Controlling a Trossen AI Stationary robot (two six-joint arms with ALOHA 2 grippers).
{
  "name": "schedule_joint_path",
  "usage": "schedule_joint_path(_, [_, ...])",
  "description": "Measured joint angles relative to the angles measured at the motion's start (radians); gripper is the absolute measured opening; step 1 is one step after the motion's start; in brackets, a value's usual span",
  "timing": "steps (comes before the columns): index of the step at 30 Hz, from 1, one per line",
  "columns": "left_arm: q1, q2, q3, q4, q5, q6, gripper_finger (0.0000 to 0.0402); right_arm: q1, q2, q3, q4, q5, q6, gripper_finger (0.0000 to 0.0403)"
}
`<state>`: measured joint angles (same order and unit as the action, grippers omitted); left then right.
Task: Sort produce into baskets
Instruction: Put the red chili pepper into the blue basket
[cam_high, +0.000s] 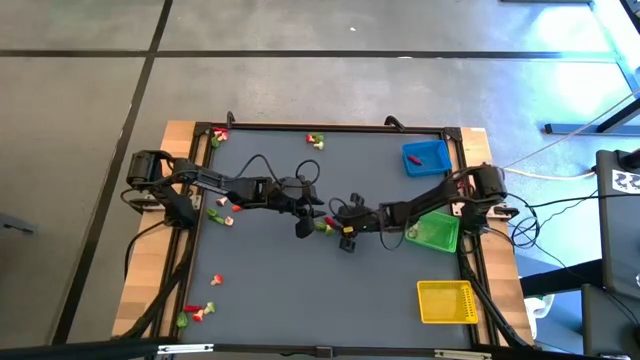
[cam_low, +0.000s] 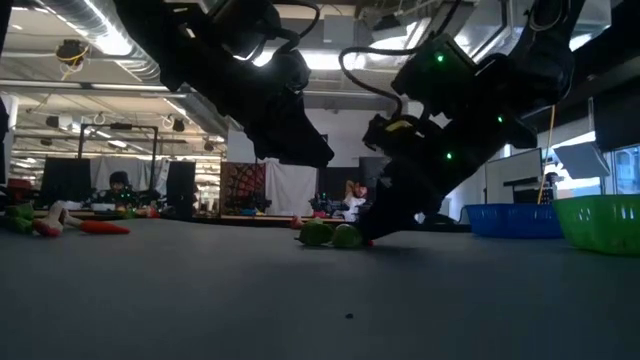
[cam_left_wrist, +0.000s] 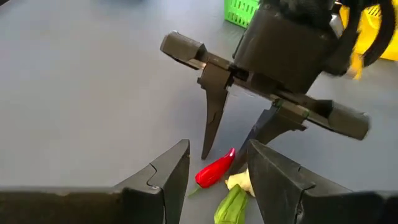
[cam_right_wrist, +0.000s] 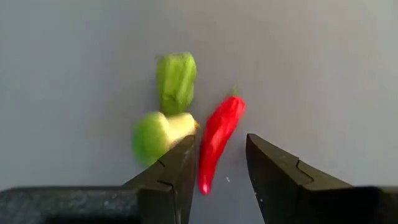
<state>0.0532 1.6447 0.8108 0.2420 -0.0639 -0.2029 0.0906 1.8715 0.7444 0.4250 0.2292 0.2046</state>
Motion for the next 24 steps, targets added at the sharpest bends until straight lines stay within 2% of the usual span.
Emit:
schedule_joint_path(3, [0.0,0.0,0.0,0.0,0.0,0.0,0.0156,0.002,0.012,0.002,0.008,0.014,0.0,0.014])
schedule_joint_path(6, [0.0,0.0,0.0,0.0,0.0,0.0,0.0156,0.002,0.016,0.002,0.011,0.013,0.0,0.0121])
schedule_joint_path(14, [0.0,0.0,0.0,0.0,0.0,0.001,0.0156,0.002,0.017,0.002,0.008,0.012,-0.002,0.0015])
schedule_joint_path(16, [0.0,0.0,0.0,0.0,0.0,0.001,0.0156,0.002,0.017,0.002,0.007,0.016,-0.003,0.0011])
schedule_joint_path(19, [0.0,0.0,0.0,0.0,0.0,0.0,0.0156,0.001,0.009,0.002,-0.004,0.023,-0.002,0.0028])
schedule_joint_path(24, [0.0,0.0,0.0,0.0,0.0,-0.004,0.0156,0.0,-0.066,-0.003,-0.077,0.049,-0.008,0.0036])
